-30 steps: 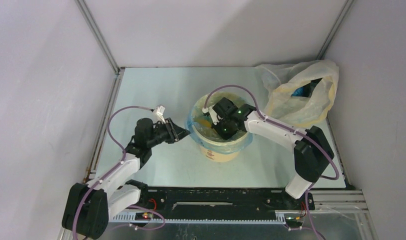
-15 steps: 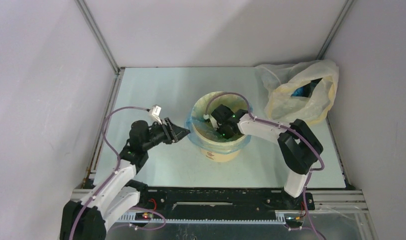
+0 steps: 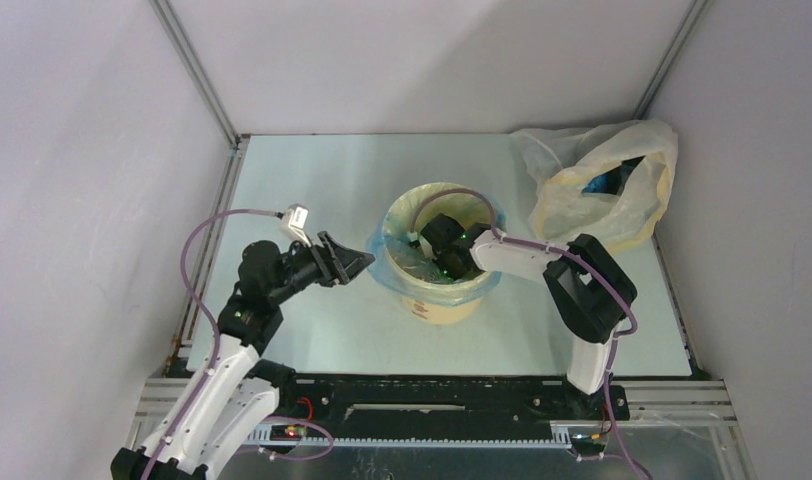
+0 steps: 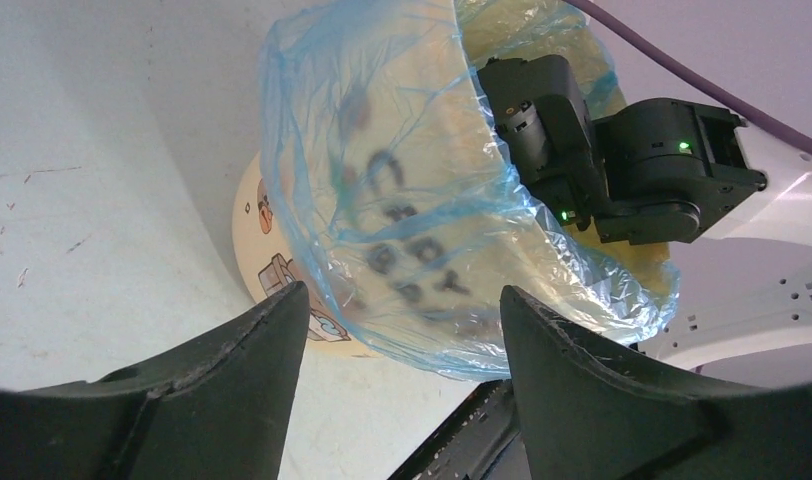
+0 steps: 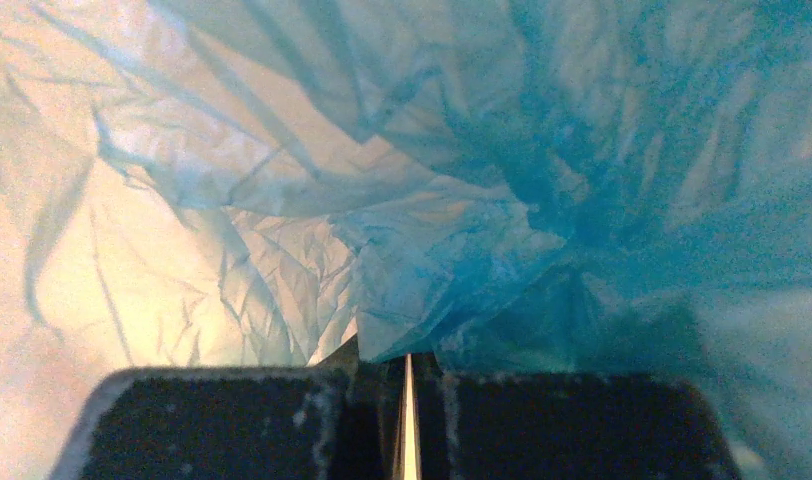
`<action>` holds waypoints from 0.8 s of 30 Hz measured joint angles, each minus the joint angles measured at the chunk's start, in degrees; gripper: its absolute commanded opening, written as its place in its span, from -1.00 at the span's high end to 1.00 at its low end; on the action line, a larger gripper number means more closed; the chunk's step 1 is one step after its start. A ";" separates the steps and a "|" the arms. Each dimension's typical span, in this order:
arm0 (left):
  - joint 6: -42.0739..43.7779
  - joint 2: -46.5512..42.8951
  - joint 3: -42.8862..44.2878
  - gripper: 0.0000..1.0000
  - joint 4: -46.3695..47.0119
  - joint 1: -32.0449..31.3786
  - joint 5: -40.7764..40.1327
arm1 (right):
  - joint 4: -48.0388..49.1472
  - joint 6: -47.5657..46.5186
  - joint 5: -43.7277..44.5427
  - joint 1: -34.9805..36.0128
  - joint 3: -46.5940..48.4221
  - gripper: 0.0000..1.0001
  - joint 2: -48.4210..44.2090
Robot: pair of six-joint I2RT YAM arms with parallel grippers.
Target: Put the trash bags into the trash bin
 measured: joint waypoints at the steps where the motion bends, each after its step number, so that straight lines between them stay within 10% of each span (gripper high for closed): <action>1: 0.09 -0.22 0.26 -0.52 -0.52 0.00 0.02 | 0.07 0.11 0.00 0.02 0.02 1.00 0.04; 11: 0.76 0.94 1.88 -0.47 -3.13 0.00 0.04 | 0.15 0.44 1.03 0.68 -0.39 0.89 -1.31; 13: 0.83 1.16 1.88 -0.47 -3.52 0.00 0.02 | -0.07 0.44 1.27 0.83 -0.68 0.29 -2.43; 15: 1.11 1.11 1.88 -0.47 -3.58 0.00 0.02 | -0.22 0.50 1.60 1.03 -0.70 -0.82 -3.56; 16: 1.16 1.09 1.88 -0.47 -3.58 0.00 0.02 | -0.22 0.57 1.79 1.20 -0.70 -0.97 -4.02; 24: 1.20 1.07 1.88 -0.47 -3.78 0.00 0.04 | -0.61 0.35 1.79 1.90 -0.70 -0.74 -4.50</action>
